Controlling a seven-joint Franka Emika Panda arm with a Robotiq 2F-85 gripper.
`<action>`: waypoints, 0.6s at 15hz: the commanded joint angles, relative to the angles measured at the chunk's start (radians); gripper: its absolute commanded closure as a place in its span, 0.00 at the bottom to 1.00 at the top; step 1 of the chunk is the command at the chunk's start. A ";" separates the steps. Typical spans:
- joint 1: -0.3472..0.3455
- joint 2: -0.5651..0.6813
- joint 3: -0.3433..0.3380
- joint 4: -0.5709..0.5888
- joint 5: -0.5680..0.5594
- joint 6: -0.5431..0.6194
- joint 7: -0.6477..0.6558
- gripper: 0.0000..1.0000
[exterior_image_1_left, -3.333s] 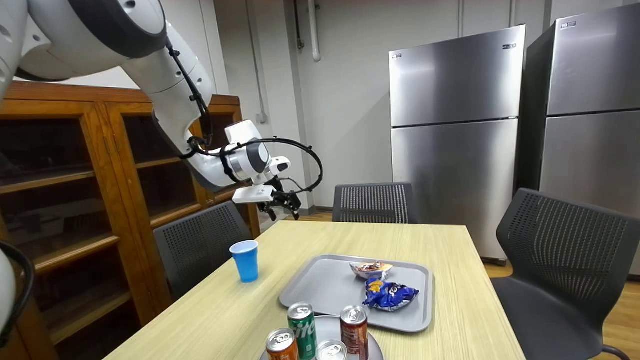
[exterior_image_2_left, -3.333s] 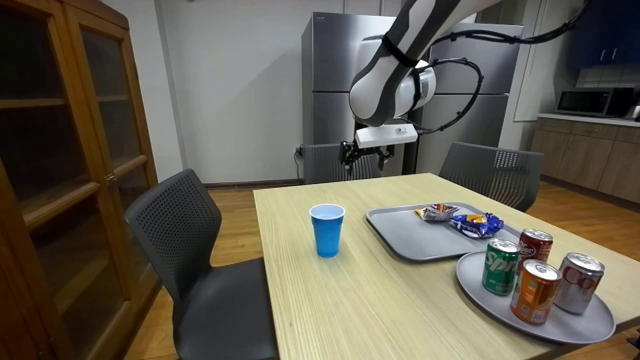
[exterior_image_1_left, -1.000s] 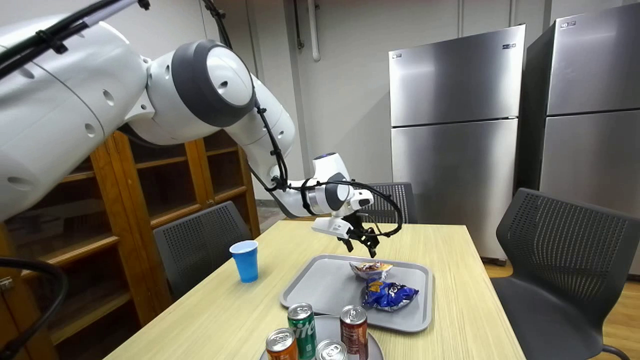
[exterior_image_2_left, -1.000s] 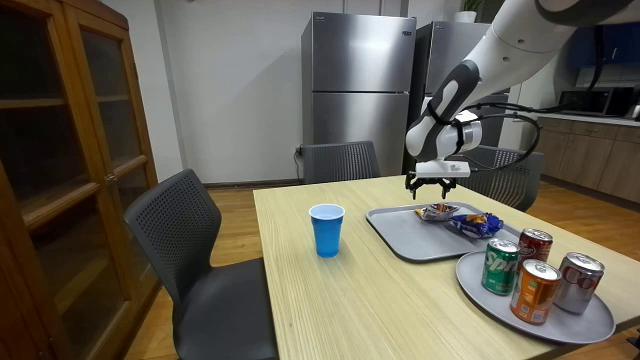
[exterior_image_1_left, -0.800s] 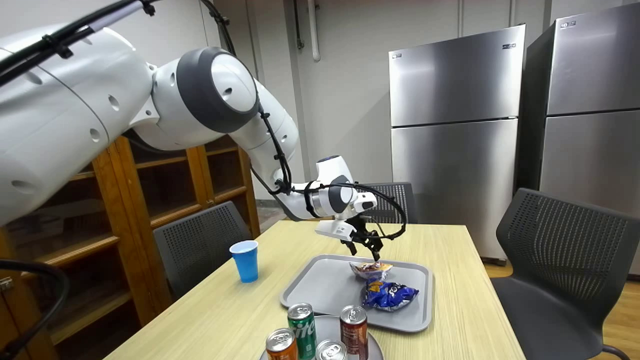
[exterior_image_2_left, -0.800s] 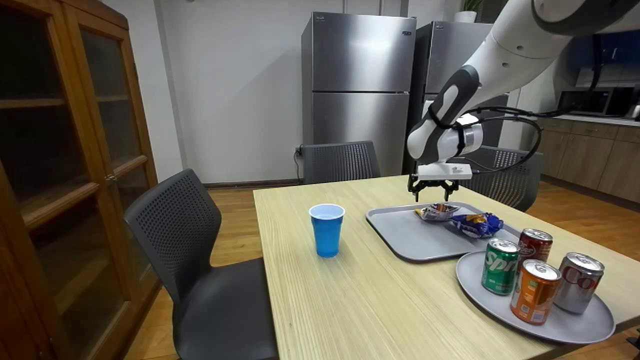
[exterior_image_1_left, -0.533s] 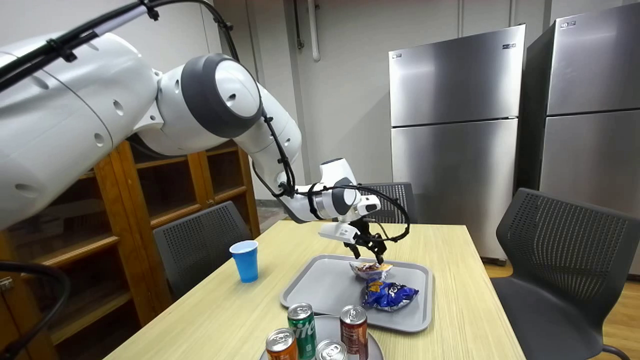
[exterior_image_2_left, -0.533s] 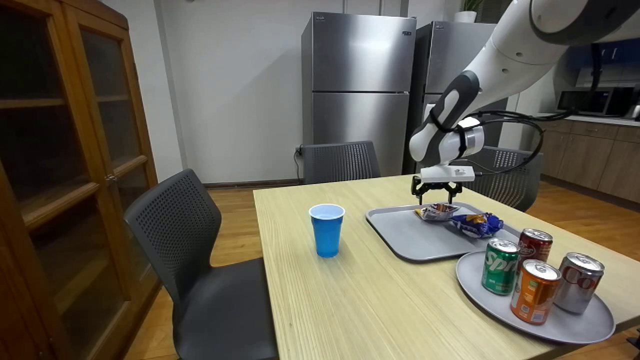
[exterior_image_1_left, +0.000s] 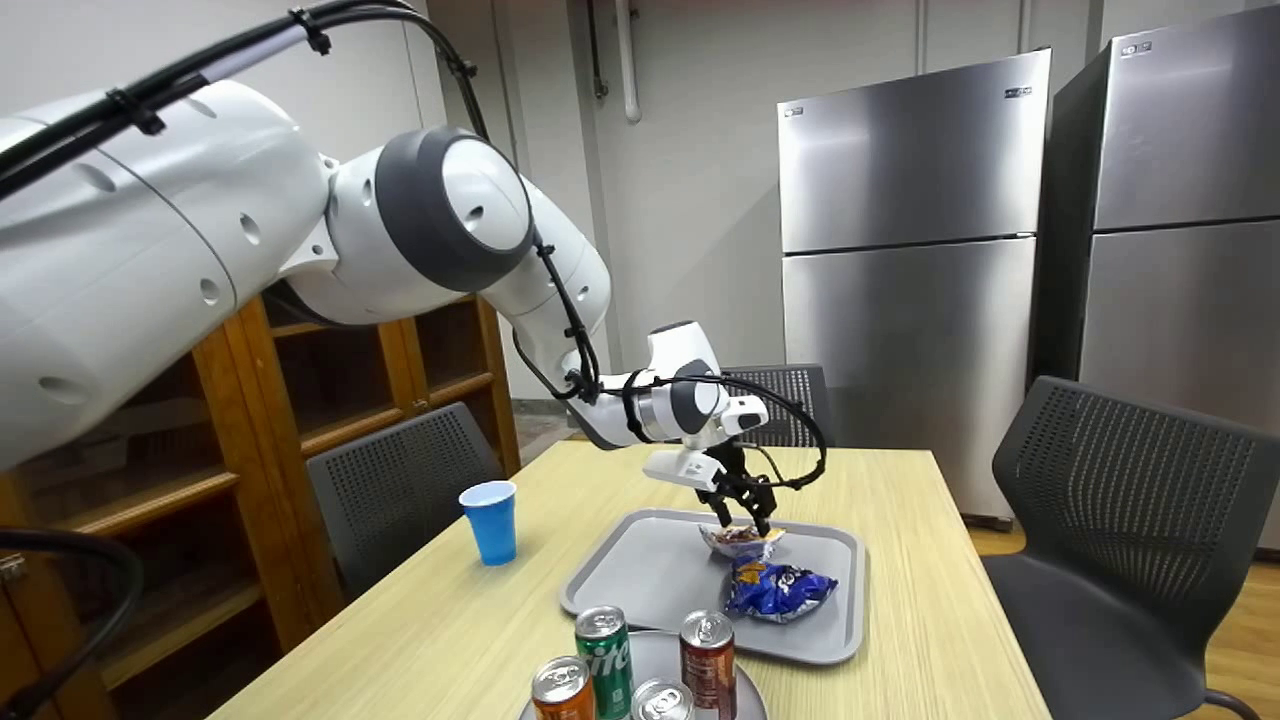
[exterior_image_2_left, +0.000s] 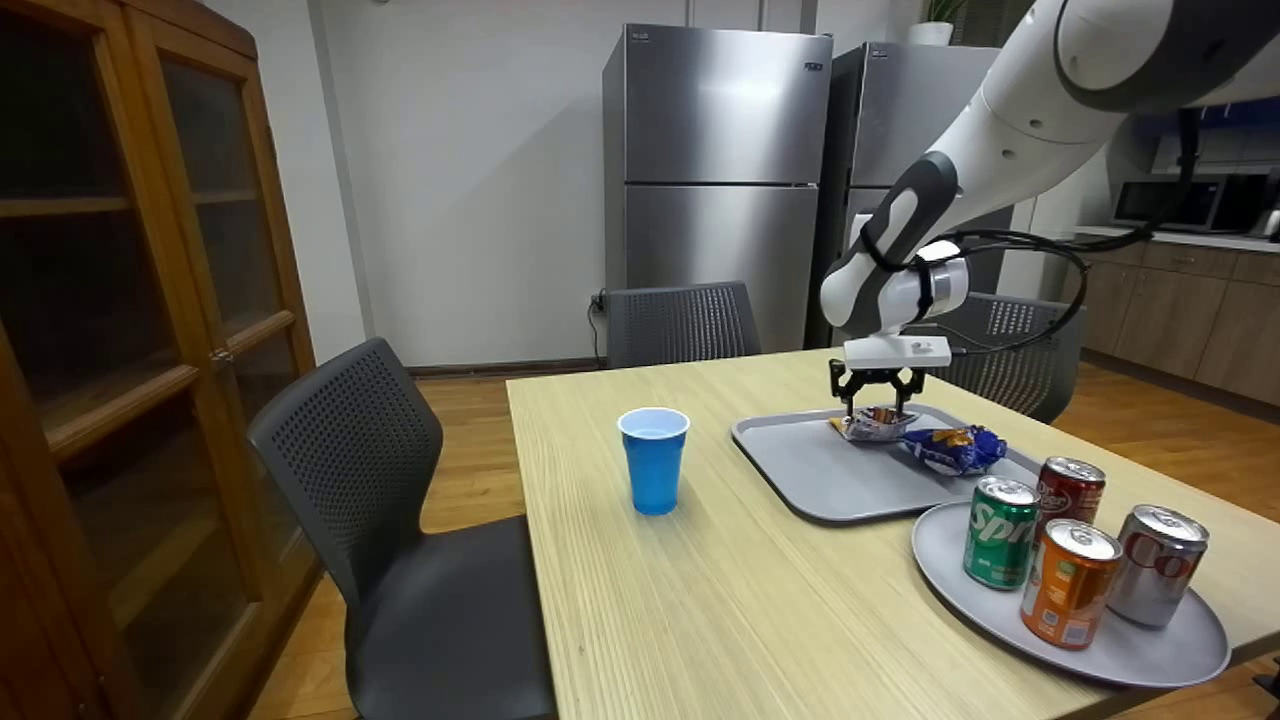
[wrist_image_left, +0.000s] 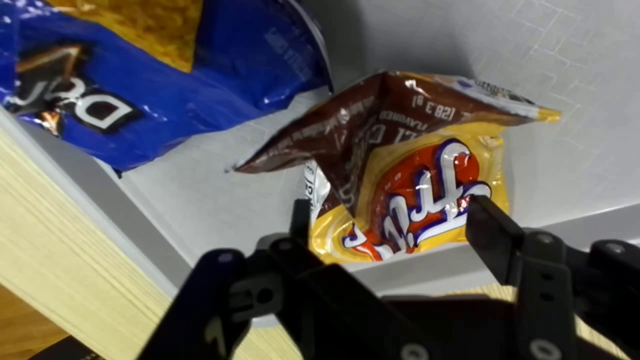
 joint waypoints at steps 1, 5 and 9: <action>-0.009 0.024 0.002 0.060 0.023 -0.045 -0.013 0.51; -0.005 0.023 0.000 0.059 0.022 -0.040 -0.011 0.81; 0.001 0.014 -0.005 0.046 0.018 -0.034 -0.007 1.00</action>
